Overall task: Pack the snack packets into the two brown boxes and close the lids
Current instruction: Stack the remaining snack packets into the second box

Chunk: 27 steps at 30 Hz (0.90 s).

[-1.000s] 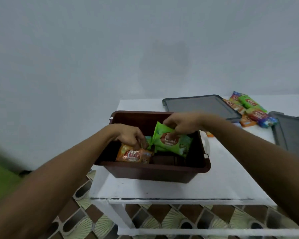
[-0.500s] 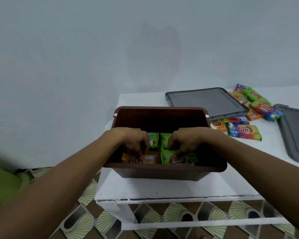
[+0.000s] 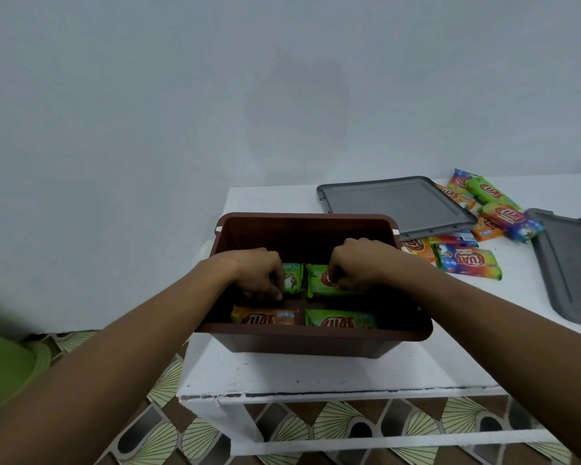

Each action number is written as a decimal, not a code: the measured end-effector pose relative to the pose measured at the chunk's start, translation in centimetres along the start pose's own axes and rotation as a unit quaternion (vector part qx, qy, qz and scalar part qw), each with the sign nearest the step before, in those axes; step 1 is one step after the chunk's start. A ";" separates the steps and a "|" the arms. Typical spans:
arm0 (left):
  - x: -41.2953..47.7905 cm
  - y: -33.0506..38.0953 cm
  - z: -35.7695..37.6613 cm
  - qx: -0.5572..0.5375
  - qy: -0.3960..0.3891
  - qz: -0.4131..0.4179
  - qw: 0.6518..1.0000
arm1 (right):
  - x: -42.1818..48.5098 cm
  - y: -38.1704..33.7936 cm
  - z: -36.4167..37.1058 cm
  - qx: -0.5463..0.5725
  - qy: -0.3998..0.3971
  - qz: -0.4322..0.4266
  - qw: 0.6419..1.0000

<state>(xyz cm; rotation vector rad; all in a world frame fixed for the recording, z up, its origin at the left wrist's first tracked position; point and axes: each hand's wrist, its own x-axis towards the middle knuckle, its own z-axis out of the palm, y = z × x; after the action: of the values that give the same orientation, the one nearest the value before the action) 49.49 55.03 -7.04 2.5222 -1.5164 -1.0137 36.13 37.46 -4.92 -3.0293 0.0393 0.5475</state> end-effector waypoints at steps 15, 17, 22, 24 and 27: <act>2.4 9.3 -3.0 -0.046 0.253 0.112 0.960 | -8.2 12.9 0.7 0.297 0.280 -0.030 0.913; 3.2 11.8 -3.2 -0.052 0.302 0.116 0.945 | -9.2 16.9 2.9 0.222 0.255 0.031 0.941; 5.9 18.8 -3.5 -0.053 0.344 0.137 0.928 | -11.9 22.1 8.4 0.075 0.065 0.146 0.984; 7.5 21.6 -3.1 -0.024 0.304 0.131 0.944 | -12.8 22.8 9.4 0.051 0.087 0.148 0.984; 10.8 25.0 -1.6 0.023 0.226 0.061 0.972 | -13.5 23.7 9.7 0.028 0.134 0.144 0.980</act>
<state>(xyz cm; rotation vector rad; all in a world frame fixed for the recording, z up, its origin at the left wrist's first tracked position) 34.28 32.81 -2.84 2.4236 -1.5362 -0.3535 19.25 14.63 -10.62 -3.0344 0.5033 0.1446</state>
